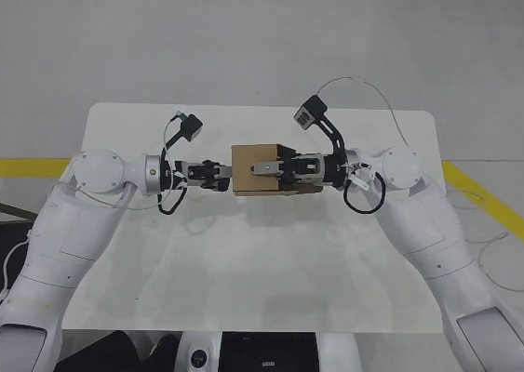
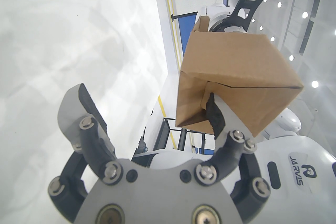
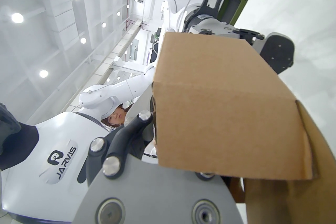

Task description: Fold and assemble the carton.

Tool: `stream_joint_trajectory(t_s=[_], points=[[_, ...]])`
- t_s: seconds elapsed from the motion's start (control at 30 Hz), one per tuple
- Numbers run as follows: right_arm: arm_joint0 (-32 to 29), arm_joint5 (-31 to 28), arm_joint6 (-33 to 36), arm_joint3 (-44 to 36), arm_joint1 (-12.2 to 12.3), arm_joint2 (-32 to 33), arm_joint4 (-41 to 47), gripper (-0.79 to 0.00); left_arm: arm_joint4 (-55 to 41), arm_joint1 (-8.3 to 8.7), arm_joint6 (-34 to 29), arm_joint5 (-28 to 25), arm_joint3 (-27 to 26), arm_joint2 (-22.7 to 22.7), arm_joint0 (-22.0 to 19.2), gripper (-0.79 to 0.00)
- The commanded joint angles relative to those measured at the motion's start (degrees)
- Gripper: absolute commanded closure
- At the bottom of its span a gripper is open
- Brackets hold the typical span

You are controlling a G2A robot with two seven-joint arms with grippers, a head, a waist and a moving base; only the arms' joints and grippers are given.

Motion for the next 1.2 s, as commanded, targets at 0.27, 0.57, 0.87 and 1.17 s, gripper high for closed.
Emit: stream_joint_trajectory(t_s=[0.27, 0.57, 0.87, 1.17], points=[[-0.34, -1.14, 0.49, 1.64, -0.21, 0.53, 1.65, 0.000, -5.25, -0.32, -0.45, -2.66, 1.40, -0.34, 0.52, -0.785], [-0.92, -2.34, 0.91, 1.75, -0.35, 1.55, 4.04, 0.000, -9.10, -0.76, -0.35, -4.73, 3.49, -0.15, 1.00, -0.785], [-0.95, -3.00, 1.13, 1.86, -0.55, 2.08, 5.11, 0.000, -10.48, -1.46, 0.14, -5.62, 4.56, 1.43, 0.70, -0.785], [-0.88, -3.06, 1.50, 1.86, -0.80, 1.99, 5.32, 0.000, -12.31, -2.05, 0.16, -4.94, 5.30, 2.30, 0.03, -0.785]])
